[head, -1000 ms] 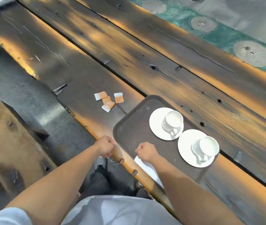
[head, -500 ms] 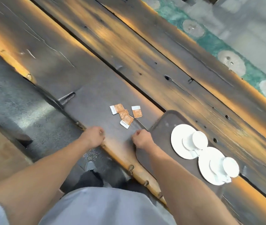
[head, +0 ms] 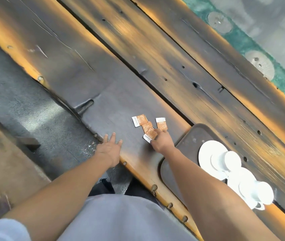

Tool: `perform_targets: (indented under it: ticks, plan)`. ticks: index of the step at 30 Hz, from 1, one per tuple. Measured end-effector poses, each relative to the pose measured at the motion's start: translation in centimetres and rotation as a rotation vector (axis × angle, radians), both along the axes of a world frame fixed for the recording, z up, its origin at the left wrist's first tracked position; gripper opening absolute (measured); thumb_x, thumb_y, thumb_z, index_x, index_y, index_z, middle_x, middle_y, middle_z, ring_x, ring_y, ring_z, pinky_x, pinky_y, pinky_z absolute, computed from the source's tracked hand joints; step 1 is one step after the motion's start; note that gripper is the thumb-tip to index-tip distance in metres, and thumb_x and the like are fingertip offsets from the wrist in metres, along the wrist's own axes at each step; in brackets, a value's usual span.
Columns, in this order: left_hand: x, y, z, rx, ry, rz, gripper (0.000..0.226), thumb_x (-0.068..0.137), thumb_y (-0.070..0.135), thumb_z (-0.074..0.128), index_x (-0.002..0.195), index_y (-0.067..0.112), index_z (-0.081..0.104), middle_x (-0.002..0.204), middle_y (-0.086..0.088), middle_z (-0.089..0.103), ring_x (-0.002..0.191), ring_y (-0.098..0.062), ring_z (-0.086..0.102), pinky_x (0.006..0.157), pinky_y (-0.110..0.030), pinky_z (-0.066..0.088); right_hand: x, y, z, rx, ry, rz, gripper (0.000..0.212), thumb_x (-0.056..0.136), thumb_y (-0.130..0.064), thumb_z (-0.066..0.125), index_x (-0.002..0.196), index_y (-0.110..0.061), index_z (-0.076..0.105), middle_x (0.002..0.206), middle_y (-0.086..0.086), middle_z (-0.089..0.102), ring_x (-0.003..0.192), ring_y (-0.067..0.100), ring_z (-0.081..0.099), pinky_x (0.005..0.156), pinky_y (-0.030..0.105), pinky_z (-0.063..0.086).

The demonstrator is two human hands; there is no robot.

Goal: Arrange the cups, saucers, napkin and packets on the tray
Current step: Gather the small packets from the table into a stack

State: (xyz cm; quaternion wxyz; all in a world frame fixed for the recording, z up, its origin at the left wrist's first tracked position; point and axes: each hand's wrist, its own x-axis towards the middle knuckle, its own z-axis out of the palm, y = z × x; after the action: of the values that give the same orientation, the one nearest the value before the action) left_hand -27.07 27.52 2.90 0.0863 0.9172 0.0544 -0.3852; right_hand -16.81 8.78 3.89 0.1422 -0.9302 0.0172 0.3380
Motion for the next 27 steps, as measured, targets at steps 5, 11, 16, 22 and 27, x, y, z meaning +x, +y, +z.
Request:
perform_targets:
  ticks: [5, 11, 16, 22, 27]
  plan:
    - [-0.5, 0.7, -0.3, -0.047, 0.017, 0.047, 0.082, 0.096, 0.008, 0.049, 0.159, 0.032, 0.003, 0.165, -0.001, -0.023, 0.153, -0.029, -0.014, 0.114, -0.050, 0.037, 0.5, 1.1, -2.3, -0.042, -0.064, 0.076, 0.056, 0.091, -0.022, 0.056, 0.142, -0.020, 0.033, 0.139, 0.011, 0.031, 0.107, 0.040, 0.059, 0.088, 0.044, 0.051]
    - [-1.7, -0.5, -1.0, -0.003, -0.048, 0.038, 0.072, 0.099, 0.019, 0.048, 0.157, 0.023, 0.007, 0.165, -0.010, -0.016, 0.151, -0.036, -0.017, 0.107, -0.048, 0.044, 0.4, 0.6, -3.2, -0.139, -0.112, 0.132, 0.040, 0.089, -0.007, 0.050, 0.126, -0.010, 0.036, 0.138, 0.018, 0.033, 0.098, 0.039, 0.064, 0.074, 0.040, 0.049]
    - [-2.6, -0.3, -1.0, -0.160, -0.195, 0.225, 0.039, 0.099, 0.037, 0.045, 0.134, 0.020, 0.043, 0.147, -0.006, 0.027, 0.139, -0.028, 0.020, 0.102, -0.043, 0.047, -0.3, -0.2, -2.1, -0.079, -0.100, 0.046, 0.030, 0.087, -0.014, 0.052, 0.116, -0.016, 0.046, 0.114, 0.012, 0.060, 0.102, 0.035, 0.060, 0.076, 0.037, 0.048]
    - [-1.2, 0.4, -1.1, -0.337, -0.156, 0.443, 0.036, 0.096, 0.034, 0.052, 0.130, 0.022, 0.055, 0.143, -0.004, 0.037, 0.133, -0.026, 0.028, 0.111, -0.041, 0.035, -2.6, -0.7, -0.1, 0.129, -0.113, -0.144, 0.005, 0.091, -0.019, 0.053, 0.095, -0.019, 0.055, 0.097, 0.009, 0.065, 0.093, 0.031, 0.060, 0.076, 0.034, 0.047]
    - [0.7, 1.2, 0.2, -0.729, -0.030, 0.938, 0.039, 0.097, 0.041, 0.056, 0.127, 0.015, 0.059, 0.136, -0.009, 0.057, 0.117, -0.027, 0.055, 0.099, -0.038, 0.047, -4.3, 0.2, 2.9, 0.467, 0.171, -0.432, 0.020, 0.092, -0.014, 0.061, 0.074, -0.022, 0.057, 0.079, 0.013, 0.062, 0.056, 0.019, 0.051, 0.053, 0.027, 0.041]
